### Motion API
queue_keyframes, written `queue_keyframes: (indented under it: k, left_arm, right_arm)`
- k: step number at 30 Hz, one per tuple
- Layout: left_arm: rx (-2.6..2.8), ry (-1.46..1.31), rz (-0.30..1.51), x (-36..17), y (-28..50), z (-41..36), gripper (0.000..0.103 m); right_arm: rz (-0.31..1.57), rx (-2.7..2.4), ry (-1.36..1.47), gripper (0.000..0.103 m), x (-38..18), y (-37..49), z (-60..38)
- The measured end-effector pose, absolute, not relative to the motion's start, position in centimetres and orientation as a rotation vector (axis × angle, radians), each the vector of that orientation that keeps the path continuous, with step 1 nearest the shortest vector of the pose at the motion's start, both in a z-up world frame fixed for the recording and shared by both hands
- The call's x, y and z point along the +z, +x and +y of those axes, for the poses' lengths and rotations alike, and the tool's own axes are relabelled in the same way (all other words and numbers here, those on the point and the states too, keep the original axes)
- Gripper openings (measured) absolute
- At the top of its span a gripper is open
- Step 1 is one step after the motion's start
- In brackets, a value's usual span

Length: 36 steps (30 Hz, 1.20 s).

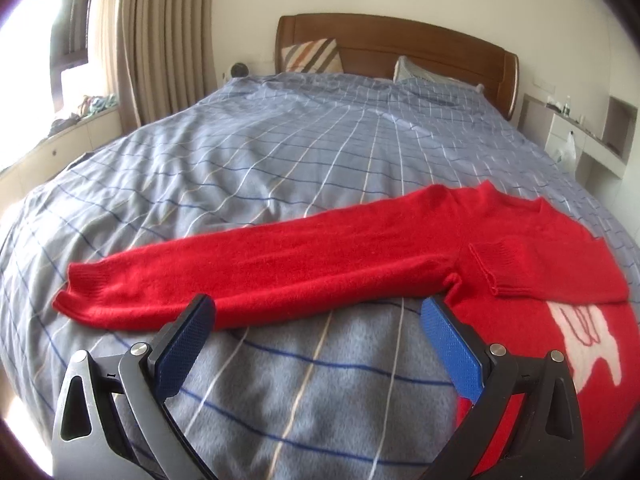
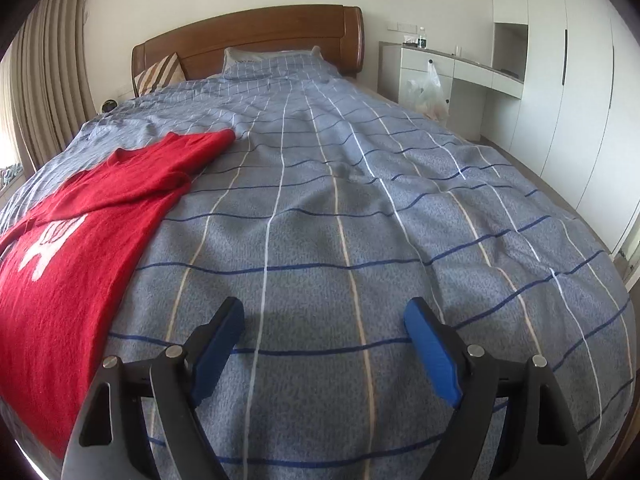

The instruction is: Fold small clothes

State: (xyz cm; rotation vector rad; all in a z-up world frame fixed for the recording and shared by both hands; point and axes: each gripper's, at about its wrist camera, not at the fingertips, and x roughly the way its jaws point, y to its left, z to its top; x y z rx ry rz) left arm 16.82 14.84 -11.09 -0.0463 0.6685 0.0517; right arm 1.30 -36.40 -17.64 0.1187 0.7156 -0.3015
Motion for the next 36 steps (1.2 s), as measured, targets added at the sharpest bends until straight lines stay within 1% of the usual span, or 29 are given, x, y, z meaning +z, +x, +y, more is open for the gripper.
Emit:
queue_keyframes:
  k: [3, 5, 8, 11, 14, 36]
  left_arm:
    - [0.066, -0.003, 0.784, -13.4, 19.4, 15.0, 0.103]
    - [0.047, -0.006, 0.860, -15.4, 20.0, 15.2, 0.103]
    - [0.082, 0.005, 0.836, -15.2, 19.3, 15.0, 0.103]
    - [0.087, 0.068, 0.813, -15.5, 18.4, 14.1, 0.103]
    - [0.083, 0.046, 0.755, -16.0, 17.7, 14.3, 0.103]
    - [0.071, 0.026, 0.769, -15.7, 18.5, 14.6, 0.103]
  right_arm:
    - [0.735, -0.302, 0.139, 0.087, -18.2, 1.6, -36.8]
    - [0.738, -0.316, 0.149, 0.092, -18.5, 1.4, -37.0]
    - [0.744, -0.322, 0.166, 0.095, -18.8, 1.5, -37.2]
    - [0.746, -0.325, 0.167, 0.096, -19.0, 1.5, -37.2]
    - [0.746, -0.325, 0.168, 0.096, -19.0, 1.4, -37.2]
    - [0.747, -0.331, 0.163, 0.099, -19.1, 1.4, -37.1]
